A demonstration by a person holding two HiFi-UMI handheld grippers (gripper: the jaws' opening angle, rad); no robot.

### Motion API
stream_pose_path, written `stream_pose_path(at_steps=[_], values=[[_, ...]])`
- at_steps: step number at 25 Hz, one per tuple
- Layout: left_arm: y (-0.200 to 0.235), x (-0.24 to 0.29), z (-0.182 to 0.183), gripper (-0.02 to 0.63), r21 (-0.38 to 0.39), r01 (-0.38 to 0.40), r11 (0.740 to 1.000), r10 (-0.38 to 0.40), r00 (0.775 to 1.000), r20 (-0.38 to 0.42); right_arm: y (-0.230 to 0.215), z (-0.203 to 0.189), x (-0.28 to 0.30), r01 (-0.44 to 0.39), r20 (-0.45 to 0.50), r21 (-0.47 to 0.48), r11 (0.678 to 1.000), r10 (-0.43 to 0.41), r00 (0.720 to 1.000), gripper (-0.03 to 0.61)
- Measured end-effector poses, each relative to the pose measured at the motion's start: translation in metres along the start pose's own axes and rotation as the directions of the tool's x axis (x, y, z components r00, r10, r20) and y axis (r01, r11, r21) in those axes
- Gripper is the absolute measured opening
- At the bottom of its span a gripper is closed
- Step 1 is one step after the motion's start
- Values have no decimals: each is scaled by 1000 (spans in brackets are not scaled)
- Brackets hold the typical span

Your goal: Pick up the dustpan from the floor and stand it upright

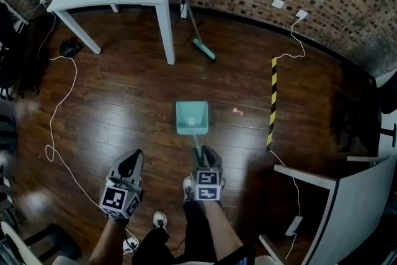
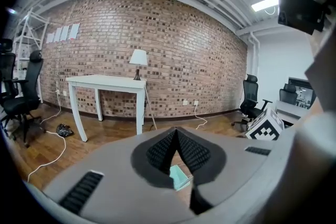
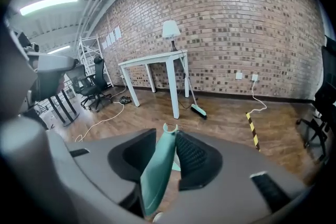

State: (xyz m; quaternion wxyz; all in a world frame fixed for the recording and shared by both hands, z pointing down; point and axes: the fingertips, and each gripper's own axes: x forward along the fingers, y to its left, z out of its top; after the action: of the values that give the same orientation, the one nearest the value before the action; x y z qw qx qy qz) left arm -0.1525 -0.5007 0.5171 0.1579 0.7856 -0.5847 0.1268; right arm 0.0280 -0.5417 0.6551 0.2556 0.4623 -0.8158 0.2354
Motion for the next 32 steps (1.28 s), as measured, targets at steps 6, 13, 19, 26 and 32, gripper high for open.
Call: stream_pose_path(at_steps=[6, 13, 19, 26, 32], values=[[-3, 8, 1, 5, 10, 6, 1000, -6, 1000, -17, -1, 13, -3, -47, 24, -86, 995, 50, 998, 135], [-21, -2, 3, 5, 15, 29, 999, -29, 1000, 0, -22, 4, -46, -21, 46, -65, 998, 24, 999, 135], [-42, -43, 25, 6, -1, 86, 996, -86, 994, 68, -29, 7, -121, 50, 98, -93, 994, -41, 994, 77], [-72, -172, 63, 6, 19, 171, 985, -171, 962, 212, 13, 23, -262, 226, 238, -14, 974, -216, 947, -15], [-72, -288, 77, 6, 100, 180, 978, -200, 947, 250, 103, 38, -379, 212, 406, 76, 974, -224, 886, -17]])
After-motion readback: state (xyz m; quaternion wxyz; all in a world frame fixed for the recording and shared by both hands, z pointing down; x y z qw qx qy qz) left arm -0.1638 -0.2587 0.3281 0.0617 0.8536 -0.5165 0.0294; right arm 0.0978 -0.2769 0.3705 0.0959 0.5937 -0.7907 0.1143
